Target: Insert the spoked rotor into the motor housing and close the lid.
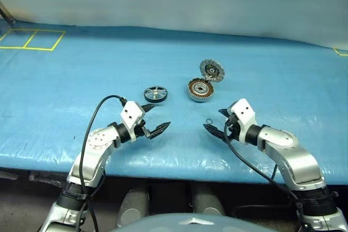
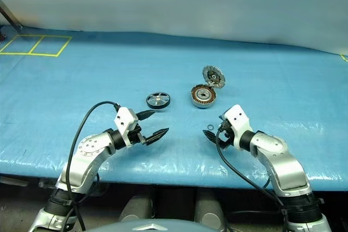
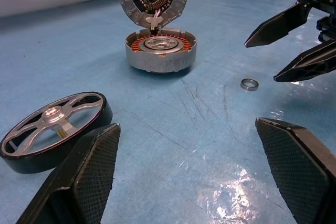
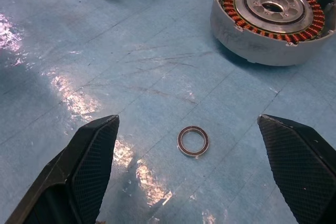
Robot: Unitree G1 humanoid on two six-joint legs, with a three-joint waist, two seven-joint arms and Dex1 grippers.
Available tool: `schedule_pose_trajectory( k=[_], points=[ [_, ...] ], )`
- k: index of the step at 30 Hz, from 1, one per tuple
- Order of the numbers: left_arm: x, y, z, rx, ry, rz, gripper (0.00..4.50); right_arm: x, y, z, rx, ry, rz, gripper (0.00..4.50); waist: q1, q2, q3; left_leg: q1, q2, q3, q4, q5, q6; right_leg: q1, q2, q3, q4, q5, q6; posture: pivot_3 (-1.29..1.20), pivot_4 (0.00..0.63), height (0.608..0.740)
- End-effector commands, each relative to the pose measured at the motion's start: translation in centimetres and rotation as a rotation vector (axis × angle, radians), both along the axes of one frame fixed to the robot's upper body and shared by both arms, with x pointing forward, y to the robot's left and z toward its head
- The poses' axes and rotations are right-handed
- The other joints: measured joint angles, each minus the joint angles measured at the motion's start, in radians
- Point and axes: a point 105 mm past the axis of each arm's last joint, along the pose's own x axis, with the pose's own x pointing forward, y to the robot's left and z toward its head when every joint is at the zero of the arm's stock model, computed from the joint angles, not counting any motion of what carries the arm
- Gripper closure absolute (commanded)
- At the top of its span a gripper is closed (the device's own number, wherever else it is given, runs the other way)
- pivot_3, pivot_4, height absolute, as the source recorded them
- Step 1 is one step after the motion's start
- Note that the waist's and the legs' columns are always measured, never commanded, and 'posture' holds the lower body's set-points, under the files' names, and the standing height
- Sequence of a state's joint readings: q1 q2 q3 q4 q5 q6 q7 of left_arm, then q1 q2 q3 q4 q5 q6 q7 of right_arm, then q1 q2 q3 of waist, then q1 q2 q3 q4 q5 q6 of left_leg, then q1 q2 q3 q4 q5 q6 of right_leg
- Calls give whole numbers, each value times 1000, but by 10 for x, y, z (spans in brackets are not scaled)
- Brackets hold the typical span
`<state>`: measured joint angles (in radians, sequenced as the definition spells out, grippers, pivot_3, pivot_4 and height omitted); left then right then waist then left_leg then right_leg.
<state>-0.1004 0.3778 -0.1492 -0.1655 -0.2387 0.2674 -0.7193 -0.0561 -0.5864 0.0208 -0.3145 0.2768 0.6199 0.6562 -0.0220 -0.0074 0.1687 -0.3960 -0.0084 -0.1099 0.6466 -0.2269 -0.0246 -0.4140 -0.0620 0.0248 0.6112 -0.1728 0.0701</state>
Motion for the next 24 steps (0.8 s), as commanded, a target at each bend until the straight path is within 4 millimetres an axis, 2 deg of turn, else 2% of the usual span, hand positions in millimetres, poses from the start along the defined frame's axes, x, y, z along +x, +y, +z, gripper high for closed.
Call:
schedule_pose_trajectory(
  k=[1,4,7,12,14,19,24],
  points=[
    [3,-1,10,0,-55,-1,0,1,-1,7,-84,-25,50,40,0,0,0,0,0,0,0,0,0,0,0,0,0,0,0,0,150,740],
    [3,-1,8,4,-54,1,0,2,-3,14,-220,-29,150,40,-1,0,0,0,0,1,0,0,0,0,0,0,0,0,0,0,150,740],
    [3,-1,7,6,-52,1,0,13,1,29,-336,-53,266,40,-7,0,1,0,0,2,0,0,0,-1,0,0,0,0,0,0,150,740],
    [4,-3,5,12,-51,-2,0,45,12,43,-510,-72,421,40,-13,-1,1,1,1,2,0,0,0,0,0,0,0,0,0,0,150,740],
    [4,-4,6,6,-58,6,0,65,18,47,-569,-93,448,40,-13,-1,2,0,0,1,0,0,0,-1,0,0,-1,0,0,0,150,740],
    [-1,-2,5,-3,-57,37,0,92,36,47,-616,-103,510,40,-14,-1,2,-1,0,1,-2,0,0,-2,0,0,-1,1,0,0,150,740],
    [-8,5,-1,-1,-39,71,0,106,47,38,-645,-64,564,40,-14,-1,2,0,0,1,-3,0,0,-2,0,0,-1,1,0,0,150,740]
  ],
)
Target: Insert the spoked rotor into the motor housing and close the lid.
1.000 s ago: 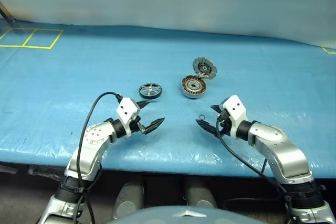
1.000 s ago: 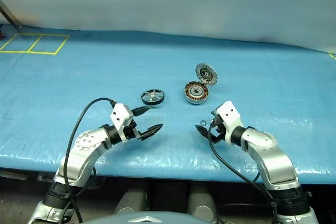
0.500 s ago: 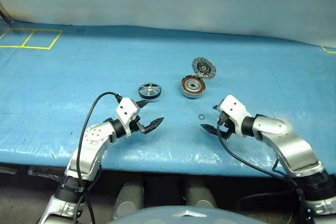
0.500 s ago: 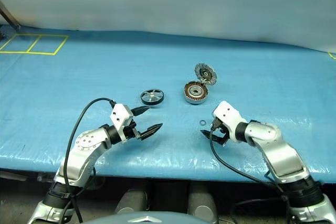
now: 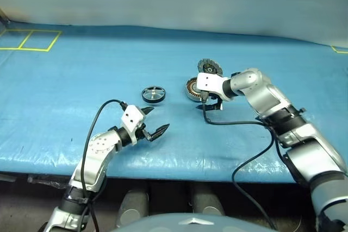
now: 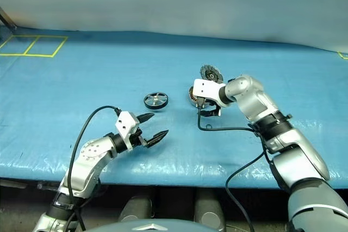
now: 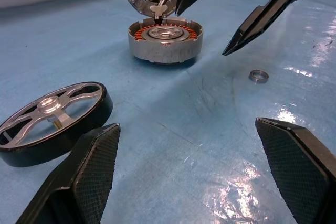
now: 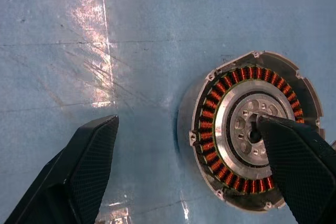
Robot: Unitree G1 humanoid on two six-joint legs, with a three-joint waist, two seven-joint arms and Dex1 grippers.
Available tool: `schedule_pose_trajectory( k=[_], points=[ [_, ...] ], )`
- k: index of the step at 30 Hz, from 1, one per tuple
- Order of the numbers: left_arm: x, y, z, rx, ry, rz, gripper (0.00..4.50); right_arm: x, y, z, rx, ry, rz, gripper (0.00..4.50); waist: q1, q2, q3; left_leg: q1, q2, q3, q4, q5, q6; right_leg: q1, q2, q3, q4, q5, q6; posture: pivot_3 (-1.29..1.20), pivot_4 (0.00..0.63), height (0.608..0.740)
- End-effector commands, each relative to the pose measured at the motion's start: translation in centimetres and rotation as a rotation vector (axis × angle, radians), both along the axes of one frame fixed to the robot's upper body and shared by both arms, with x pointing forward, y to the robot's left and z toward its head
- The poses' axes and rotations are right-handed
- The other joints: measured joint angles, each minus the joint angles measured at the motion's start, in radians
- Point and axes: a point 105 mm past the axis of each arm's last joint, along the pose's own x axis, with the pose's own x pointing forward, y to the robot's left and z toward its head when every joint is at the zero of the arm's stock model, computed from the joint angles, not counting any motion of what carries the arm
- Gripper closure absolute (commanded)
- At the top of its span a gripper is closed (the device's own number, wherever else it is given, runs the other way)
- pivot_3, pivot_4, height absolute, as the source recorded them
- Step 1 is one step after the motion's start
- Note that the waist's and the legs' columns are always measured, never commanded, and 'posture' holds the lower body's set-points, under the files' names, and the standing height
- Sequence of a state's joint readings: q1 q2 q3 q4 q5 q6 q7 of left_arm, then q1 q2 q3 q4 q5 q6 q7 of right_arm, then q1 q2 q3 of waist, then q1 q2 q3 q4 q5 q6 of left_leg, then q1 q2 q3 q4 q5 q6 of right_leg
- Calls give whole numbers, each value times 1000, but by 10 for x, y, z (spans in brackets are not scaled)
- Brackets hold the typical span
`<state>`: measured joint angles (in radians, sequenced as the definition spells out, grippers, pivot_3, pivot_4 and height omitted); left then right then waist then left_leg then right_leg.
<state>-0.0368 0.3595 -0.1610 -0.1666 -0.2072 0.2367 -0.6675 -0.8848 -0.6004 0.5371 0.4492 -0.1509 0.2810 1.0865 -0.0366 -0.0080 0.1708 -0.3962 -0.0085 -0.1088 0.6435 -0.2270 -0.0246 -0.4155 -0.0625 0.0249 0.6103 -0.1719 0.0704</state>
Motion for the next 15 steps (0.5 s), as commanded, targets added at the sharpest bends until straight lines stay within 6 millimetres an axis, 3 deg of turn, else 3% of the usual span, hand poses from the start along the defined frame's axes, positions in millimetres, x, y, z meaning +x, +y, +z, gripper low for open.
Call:
schedule_pose_trajectory(
  k=[1,8,15],
  points=[
    [-2,5,14,-6,-57,24,0,9,4,2,-28,-7,30,40,1,0,0,0,0,0,0,0,0,0,0,0,0,0,0,0,150,740],
    [-5,11,14,-5,-57,61,0,16,3,-6,-43,5,35,40,-1,1,0,2,0,0,2,0,0,2,0,0,1,0,0,0,150,740],
    [-9,12,10,-1,-44,69,0,17,4,9,11,-19,44,40,-1,1,0,2,0,0,2,0,0,1,0,0,2,0,-1,0,150,740]
  ],
)
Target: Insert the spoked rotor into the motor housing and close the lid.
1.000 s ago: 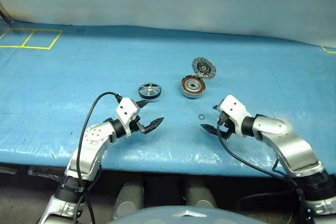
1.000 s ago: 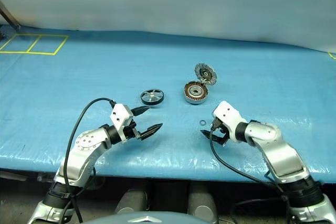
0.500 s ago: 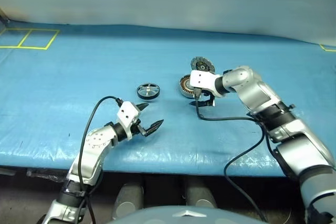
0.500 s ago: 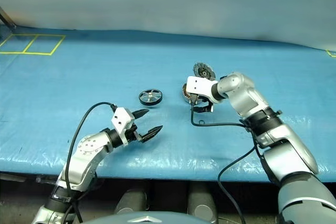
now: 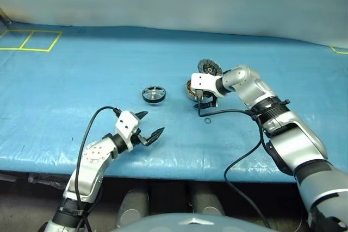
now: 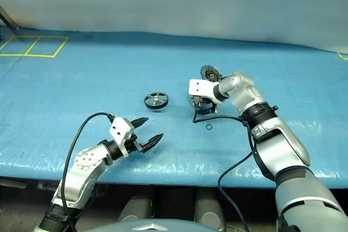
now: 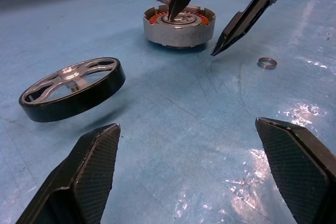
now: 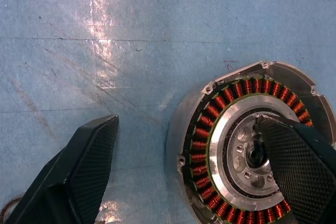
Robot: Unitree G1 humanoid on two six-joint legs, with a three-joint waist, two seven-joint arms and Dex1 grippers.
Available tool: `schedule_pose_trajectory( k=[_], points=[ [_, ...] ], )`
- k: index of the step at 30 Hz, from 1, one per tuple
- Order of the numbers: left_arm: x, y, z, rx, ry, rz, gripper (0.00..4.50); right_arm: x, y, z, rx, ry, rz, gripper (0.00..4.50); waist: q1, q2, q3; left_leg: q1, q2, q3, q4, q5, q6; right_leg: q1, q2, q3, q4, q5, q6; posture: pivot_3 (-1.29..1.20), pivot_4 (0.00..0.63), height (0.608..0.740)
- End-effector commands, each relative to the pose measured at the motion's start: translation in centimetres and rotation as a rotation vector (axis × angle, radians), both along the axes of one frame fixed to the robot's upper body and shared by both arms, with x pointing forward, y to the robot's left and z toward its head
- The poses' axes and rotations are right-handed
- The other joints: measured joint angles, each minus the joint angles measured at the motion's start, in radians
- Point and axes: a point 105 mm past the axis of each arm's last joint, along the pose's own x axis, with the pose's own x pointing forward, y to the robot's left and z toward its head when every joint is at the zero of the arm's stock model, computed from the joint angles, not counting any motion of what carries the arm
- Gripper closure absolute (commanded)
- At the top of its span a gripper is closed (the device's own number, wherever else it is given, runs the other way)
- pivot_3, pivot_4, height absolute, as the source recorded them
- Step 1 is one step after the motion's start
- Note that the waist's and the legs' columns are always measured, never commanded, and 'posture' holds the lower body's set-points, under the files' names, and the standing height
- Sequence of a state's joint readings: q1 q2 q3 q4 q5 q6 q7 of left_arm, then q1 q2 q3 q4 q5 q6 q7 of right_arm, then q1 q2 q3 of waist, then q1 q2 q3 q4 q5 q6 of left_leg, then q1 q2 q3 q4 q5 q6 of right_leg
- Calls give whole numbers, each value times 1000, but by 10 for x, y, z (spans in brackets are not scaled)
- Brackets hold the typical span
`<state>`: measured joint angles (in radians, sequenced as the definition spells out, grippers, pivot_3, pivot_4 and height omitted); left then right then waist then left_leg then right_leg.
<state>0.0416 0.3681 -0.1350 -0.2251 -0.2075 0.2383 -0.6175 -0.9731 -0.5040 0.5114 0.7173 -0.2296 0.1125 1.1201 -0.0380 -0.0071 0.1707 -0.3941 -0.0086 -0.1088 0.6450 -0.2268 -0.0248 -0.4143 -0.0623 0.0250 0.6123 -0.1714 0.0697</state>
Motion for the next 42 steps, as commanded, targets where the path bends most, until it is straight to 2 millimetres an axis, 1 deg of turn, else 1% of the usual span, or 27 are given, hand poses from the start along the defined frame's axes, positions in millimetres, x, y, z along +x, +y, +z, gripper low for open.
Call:
schedule_pose_trajectory(
  k=[1,7,10,15,23,30,37,41,42],
  points=[
    [1,0,14,-3,-49,-6,0,4,0,18,34,-43,3,40,0,0,0,0,0,0,0,0,0,0,0,0,0,0,0,0,150,740],
    [4,-3,16,-2,-56,-24,0,8,-4,22,46,-69,-28,40,0,0,0,0,0,0,0,0,0,0,0,0,0,0,0,0,150,740],
    [5,-4,17,-5,-57,-27,0,9,-7,21,42,-66,-43,40,0,0,0,0,0,0,0,0,0,0,0,0,0,0,0,0,150,740],
    [4,-6,16,-6,-52,-33,0,13,-17,14,8,-67,-86,40,0,0,0,0,0,0,0,0,0,0,0,0,0,0,0,0,150,740],
    [6,-3,16,-5,-58,-15,0,10,-16,5,-1,-43,-86,40,-1,0,0,0,0,0,0,0,0,0,0,0,0,0,0,0,150,740],
    [5,-2,16,-3,-55,-12,0,7,-10,4,8,-39,-63,40,-1,0,0,0,0,0,0,0,0,0,0,0,0,0,0,0,150,740],
    [6,-2,16,-1,-57,-10,0,1,-10,-2,-2,-22,-56,40,-1,0,0,0,0,0,0,0,0,0,0,0,0,0,0,0,150,740],
    [7,-2,15,3,-56,-12,0,0,-12,-8,13,17,-81,40,-1,0,0,0,0,0,0,0,0,0,0,0,0,0,0,0,150,740],
    [7,-2,15,5,-57,-12,0,1,-13,-11,10,21,-95,211,-1,0,0,0,0,0,0,0,0,0,0,0,0,0,0,0,150,740]
  ],
)
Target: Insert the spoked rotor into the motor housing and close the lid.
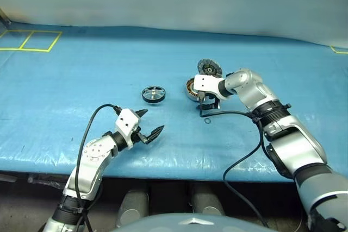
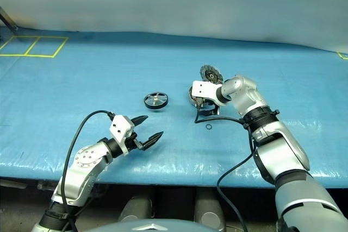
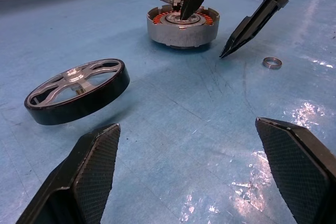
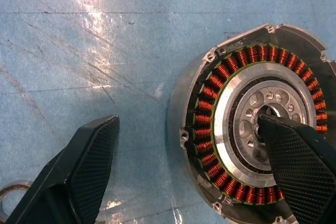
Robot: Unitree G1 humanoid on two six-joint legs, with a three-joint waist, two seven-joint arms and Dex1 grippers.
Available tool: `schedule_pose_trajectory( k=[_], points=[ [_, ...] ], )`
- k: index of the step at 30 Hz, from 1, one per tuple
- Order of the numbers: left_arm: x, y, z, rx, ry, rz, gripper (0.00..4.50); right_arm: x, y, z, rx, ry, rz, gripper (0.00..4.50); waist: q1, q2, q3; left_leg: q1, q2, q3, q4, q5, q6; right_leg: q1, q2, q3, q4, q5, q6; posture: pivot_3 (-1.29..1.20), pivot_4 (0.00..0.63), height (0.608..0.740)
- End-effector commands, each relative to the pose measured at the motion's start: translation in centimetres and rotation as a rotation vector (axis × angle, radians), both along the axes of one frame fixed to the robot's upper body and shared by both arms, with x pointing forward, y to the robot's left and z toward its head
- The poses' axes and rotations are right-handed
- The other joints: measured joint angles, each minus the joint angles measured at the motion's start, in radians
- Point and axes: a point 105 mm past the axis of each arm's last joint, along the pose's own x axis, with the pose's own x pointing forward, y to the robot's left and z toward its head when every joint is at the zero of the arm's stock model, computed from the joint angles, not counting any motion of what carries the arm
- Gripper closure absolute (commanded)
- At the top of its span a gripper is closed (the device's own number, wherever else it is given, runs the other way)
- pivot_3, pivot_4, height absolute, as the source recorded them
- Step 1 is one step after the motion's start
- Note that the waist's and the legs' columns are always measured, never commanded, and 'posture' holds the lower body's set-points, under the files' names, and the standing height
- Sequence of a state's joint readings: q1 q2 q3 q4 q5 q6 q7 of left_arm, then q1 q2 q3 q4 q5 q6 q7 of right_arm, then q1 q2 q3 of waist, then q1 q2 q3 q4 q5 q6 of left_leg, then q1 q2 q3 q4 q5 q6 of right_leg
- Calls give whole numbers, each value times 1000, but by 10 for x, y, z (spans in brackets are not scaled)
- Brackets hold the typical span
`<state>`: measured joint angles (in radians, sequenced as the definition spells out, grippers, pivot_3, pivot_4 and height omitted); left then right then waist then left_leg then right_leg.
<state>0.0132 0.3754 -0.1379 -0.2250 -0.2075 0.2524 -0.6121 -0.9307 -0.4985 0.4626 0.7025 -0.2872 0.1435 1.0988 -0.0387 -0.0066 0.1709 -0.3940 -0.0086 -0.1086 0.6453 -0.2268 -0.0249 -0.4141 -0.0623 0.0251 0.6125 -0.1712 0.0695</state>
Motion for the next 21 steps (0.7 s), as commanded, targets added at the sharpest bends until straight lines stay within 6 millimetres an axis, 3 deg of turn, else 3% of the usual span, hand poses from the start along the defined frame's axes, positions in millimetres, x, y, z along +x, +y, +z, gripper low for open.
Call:
schedule_pose_trajectory(
  k=[1,7,15,21],
  points=[
    [3,-1,10,-2,-46,-6,0,2,-5,-5,19,28,-42,424,0,0,0,0,0,0,0,0,0,0,0,0,0,0,0,0,150,740],
    [2,2,9,4,-42,8,0,4,-2,-4,28,-7,-41,2236,1,0,-1,1,0,0,0,0,0,1,0,0,0,0,0,0,150,740],
    [0,12,8,20,-36,33,0,-9,12,-1,66,-43,57,2341,-2,0,-1,2,0,0,0,0,0,1,0,0,1,0,-1,0,150,740],
    [-3,20,5,36,-18,42,0,-44,32,-3,28,-79,231,2341,-4,0,-1,2,0,0,-1,0,0,0,0,0,1,0,-1,0,150,740]
  ],
)
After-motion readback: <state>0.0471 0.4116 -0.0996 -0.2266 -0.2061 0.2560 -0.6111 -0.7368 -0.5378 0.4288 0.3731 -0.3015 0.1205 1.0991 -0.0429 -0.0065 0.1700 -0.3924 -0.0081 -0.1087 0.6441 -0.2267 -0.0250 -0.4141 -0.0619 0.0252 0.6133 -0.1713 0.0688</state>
